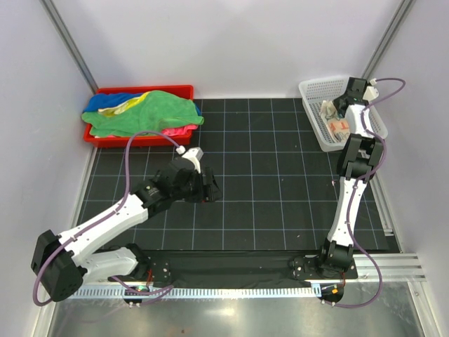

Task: Fold and stack the towels
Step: Neatly place the folded towel into the bin

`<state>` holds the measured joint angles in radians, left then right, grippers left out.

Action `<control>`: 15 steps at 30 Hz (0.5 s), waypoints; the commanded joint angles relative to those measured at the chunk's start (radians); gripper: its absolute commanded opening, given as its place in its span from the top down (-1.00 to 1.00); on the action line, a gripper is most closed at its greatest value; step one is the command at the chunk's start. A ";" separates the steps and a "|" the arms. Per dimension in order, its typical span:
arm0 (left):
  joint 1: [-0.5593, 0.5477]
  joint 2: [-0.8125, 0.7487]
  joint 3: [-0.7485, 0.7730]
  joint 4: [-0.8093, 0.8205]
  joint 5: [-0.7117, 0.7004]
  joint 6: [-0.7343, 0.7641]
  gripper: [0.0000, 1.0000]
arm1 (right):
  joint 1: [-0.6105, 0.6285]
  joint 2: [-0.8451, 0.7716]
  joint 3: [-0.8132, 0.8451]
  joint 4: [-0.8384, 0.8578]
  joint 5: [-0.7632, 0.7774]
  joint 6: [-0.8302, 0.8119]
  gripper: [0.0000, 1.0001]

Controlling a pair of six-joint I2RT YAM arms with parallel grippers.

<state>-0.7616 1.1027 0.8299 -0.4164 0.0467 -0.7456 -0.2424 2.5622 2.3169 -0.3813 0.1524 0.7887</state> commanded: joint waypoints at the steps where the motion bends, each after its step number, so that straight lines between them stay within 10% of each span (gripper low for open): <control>1: 0.011 0.009 0.034 0.039 0.022 0.023 -0.40 | -0.001 -0.007 0.049 0.055 -0.016 0.020 0.61; 7: 0.013 0.011 0.034 0.044 0.028 0.023 -0.40 | -0.001 -0.031 0.039 0.062 -0.024 -0.002 -0.43; 15: 0.013 -0.003 0.026 0.045 0.022 0.023 -0.40 | -0.001 -0.112 -0.014 0.085 -0.043 0.010 -0.61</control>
<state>-0.7547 1.1137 0.8299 -0.4084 0.0570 -0.7425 -0.2436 2.5626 2.3100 -0.3565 0.1238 0.7933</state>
